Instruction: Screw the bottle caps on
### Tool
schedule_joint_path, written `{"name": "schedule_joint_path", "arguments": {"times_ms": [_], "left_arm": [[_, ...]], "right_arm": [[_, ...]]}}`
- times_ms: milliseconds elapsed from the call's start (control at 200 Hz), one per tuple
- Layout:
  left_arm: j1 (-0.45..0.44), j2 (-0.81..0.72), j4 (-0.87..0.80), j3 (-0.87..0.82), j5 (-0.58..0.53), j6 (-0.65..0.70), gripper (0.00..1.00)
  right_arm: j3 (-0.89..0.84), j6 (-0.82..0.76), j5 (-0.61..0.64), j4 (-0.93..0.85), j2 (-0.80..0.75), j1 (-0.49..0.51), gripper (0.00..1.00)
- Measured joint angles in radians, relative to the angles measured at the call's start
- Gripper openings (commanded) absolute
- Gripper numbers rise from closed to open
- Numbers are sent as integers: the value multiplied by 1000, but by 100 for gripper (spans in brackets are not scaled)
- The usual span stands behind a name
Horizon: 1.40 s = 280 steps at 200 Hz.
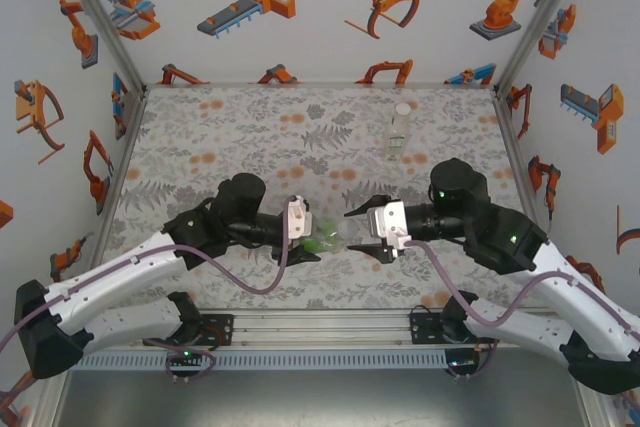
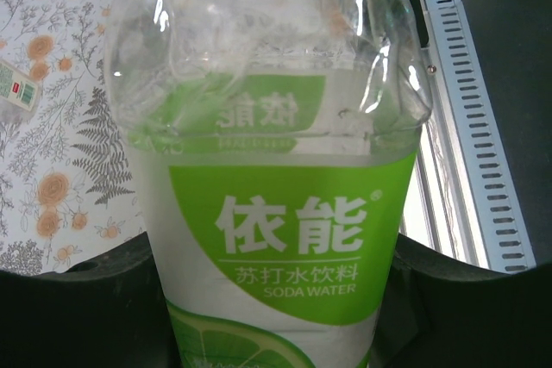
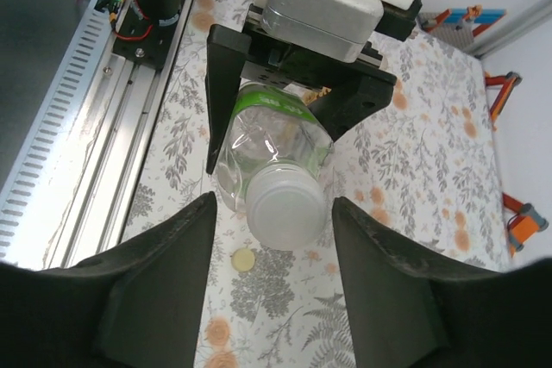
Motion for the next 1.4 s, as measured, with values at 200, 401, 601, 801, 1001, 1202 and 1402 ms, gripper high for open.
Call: {"name": "schedule_joint_path", "arguments": {"times_ms": [200, 401, 601, 801, 1001, 1202, 1402], "left_arm": [[-1, -1, 0, 0, 0, -14, 0], [-5, -1, 0, 0, 0, -17, 0], [-6, -1, 0, 0, 0, -17, 0], [-6, -1, -3, -1, 2, -17, 0], [-6, -3, 35, -21, -40, -18, 0], [-6, 0, 93, -61, -148, -17, 0], [-6, 48, 162, -62, -228, -24, 0]], "right_arm": [[-2, -19, -4, 9, -21, 0, 51], [-7, -23, -3, 20, -21, 0, 46], [-7, -25, -2, 27, -20, 0, 36], [-9, 6, 6, 33, -21, 0, 9], [-37, 266, 94, 99, -22, 0, 0], [-178, 744, 303, 272, -82, 0, 0], [-193, 1252, 559, 252, -79, 0, 0]]}}
